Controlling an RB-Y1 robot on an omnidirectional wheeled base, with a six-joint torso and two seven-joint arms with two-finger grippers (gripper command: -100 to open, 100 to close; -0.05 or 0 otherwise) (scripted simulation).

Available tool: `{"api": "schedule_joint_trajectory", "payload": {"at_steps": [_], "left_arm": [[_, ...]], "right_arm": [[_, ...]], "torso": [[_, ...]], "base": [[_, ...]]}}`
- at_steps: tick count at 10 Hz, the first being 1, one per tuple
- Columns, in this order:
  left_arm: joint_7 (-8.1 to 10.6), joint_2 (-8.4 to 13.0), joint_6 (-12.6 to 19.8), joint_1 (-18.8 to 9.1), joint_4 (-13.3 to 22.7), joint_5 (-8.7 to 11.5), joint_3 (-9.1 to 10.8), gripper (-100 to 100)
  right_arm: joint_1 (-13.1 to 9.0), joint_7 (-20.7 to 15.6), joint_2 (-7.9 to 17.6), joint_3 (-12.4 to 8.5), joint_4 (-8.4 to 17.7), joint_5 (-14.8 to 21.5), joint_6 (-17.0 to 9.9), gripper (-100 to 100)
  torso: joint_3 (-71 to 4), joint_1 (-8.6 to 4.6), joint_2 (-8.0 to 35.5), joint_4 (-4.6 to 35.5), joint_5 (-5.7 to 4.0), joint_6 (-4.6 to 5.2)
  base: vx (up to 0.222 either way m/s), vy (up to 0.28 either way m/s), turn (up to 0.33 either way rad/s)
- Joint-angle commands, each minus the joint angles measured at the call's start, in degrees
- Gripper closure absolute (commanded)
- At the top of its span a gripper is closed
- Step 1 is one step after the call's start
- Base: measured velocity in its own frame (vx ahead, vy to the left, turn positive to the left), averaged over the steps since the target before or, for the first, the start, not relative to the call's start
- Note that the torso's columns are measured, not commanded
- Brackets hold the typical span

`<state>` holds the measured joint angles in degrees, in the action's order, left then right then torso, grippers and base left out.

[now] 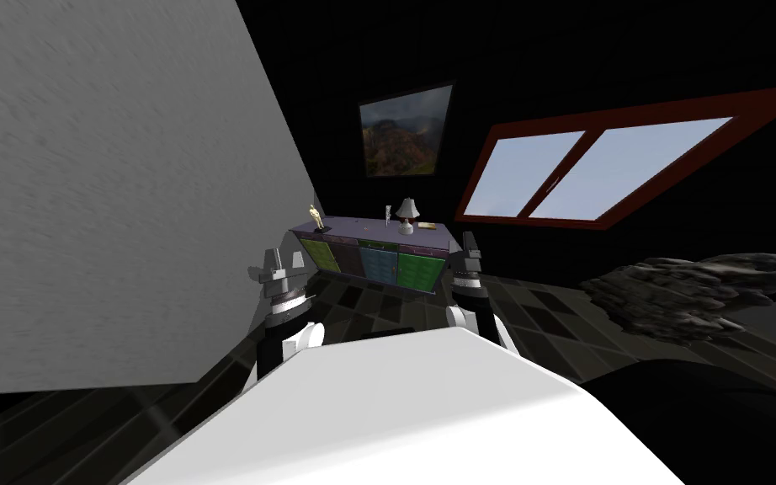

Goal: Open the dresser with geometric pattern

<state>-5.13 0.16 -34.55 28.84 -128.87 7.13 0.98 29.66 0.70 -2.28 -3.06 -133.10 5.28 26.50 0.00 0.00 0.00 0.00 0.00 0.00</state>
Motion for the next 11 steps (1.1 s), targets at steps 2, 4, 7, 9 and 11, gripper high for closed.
{"api": "schedule_joint_trajectory", "payload": {"at_steps": [2, 4, 7, 9, 11], "left_arm": [[0.0, 0.0, 0.0, 0.0, 0.0, 0.0, 0.0, 0], [0.0, 0.0, 0.0, 0.0, -0.01, 0.0, 0.0, 0], [0.0, 0.0, 0.0, 0.0, -0.01, 0.0, 0.0, 0], [0.0, 0.0, -0.01, 0.0, -0.02, 0.0, 0.0, 0], [-0.09, 2.97, -0.55, -0.49, 1.33, -0.25, 0.02, -100]], "right_arm": [[0.0, 0.0, 0.0, 0.0, 0.0, 0.0, 0.0, 0], [0.0, 0.0, 0.0, 0.0, -0.01, 0.0, 0.0, 0], [0.0, 0.0, 0.0, 0.0, -0.02, 0.0, 0.01, 0], [0.0, 0.0, 0.0, 0.0, -0.02, 0.0, 0.01, 0], [0.0, 0.0, 0.0, 0.0, 0.0, 0.0, 0.0, 0]], "torso": [[-12.0, 0.0, 5.97, 6.0, 0.0, 0.0], [-28.5, 0.0, 14.22, 14.24, 0.0, 0.0], [-53.81, 0.0, 26.93, 26.91, 0.0, 0.0], [-70.73, 0.0, 35.39, 35.37, 0.0, 0.0], [-83.15, 0.01, 41.51, 41.48, 0.0, 0.0]], "base": [[0.0, 0.0, 0.0], [0.0, 0.0, 0.0], [0.0, 0.0, 0.0], [0.0, 0.0, 0.0], [0.023, -0.003, -0.015]]}}
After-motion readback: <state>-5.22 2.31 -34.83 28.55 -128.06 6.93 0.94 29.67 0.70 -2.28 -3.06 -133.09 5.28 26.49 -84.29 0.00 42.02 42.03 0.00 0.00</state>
